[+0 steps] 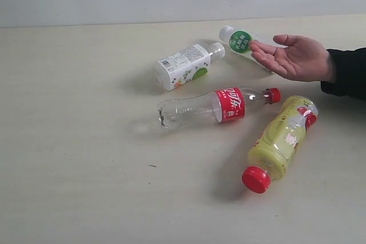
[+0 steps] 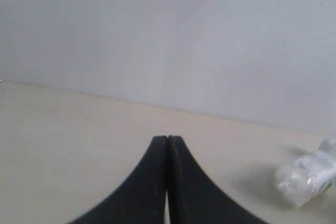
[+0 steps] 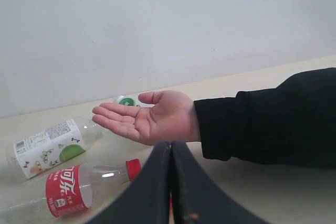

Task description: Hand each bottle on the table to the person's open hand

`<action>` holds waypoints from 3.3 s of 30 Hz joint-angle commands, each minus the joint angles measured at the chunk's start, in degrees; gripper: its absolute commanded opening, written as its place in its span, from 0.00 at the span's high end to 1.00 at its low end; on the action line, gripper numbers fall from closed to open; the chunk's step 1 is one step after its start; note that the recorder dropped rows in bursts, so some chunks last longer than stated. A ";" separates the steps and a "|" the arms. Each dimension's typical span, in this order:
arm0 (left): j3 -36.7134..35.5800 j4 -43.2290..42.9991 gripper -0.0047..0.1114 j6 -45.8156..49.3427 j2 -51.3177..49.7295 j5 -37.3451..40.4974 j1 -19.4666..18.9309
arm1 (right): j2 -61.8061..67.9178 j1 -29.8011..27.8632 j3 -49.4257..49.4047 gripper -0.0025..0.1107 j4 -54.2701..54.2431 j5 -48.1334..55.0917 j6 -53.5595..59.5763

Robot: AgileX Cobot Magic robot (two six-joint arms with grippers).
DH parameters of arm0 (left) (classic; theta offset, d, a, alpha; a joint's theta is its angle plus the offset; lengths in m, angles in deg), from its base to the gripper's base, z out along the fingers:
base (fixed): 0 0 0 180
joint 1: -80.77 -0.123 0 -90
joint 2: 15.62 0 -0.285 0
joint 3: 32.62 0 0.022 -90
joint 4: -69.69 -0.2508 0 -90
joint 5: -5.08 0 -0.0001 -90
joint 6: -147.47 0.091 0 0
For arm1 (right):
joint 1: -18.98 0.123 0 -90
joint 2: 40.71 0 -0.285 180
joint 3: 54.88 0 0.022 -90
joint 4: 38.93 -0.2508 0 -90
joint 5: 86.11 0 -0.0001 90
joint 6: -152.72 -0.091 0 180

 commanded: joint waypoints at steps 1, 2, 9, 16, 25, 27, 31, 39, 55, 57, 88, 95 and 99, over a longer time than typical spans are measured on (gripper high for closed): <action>-0.01 1.39 0.96 -12.82 0.39 -8.19 -0.06 | -0.40 -0.35 -0.27 0.98 0.02 -0.09 0.17; -0.01 1.39 0.96 -15.89 0.39 -10.10 -0.06 | -0.40 -0.35 -0.27 0.98 0.02 -0.09 0.17; 3.10 1.29 0.96 -27.80 -0.15 -37.17 -0.06 | -0.40 -0.35 -0.27 0.98 0.02 -0.09 0.17; 29.35 -10.30 0.96 -27.46 -21.47 -10.27 0.08 | -0.40 -0.35 -0.27 0.98 0.02 -0.09 0.17; 57.31 -5.14 0.96 -3.64 -60.46 31.12 10.11 | -0.40 -0.35 -0.27 0.98 0.02 -0.09 0.17; 62.96 0.61 0.96 6.09 -68.77 37.43 13.71 | -0.40 -0.35 -0.27 0.98 0.02 -0.09 0.17; 72.05 1.91 0.96 21.93 -81.17 46.44 21.65 | -0.40 -0.35 -0.27 0.98 0.02 -0.09 0.17; 90.35 1.25 0.83 29.22 -98.86 49.87 33.07 | -0.40 -0.35 -0.27 0.98 0.02 -0.21 0.17; 113.26 12.60 0.33 48.65 -124.27 64.10 39.94 | -0.40 -0.35 -0.27 0.98 0.02 -0.21 0.17; 113.26 12.13 0.33 49.95 -125.65 64.10 40.78 | -0.40 -0.35 -0.27 0.98 0.02 -0.21 0.17; 113.26 8.95 0.35 52.09 -138.19 61.26 41.61 | -0.40 -0.35 -0.27 0.98 0.02 -0.21 0.17; 113.26 8.87 0.76 50.97 -138.19 61.51 41.61 | -0.40 -0.35 -0.27 0.98 0.02 -0.21 0.17; 113.26 8.04 0.96 49.31 -138.19 61.32 41.61 | -0.40 -0.35 -0.27 0.98 0.02 -0.21 0.17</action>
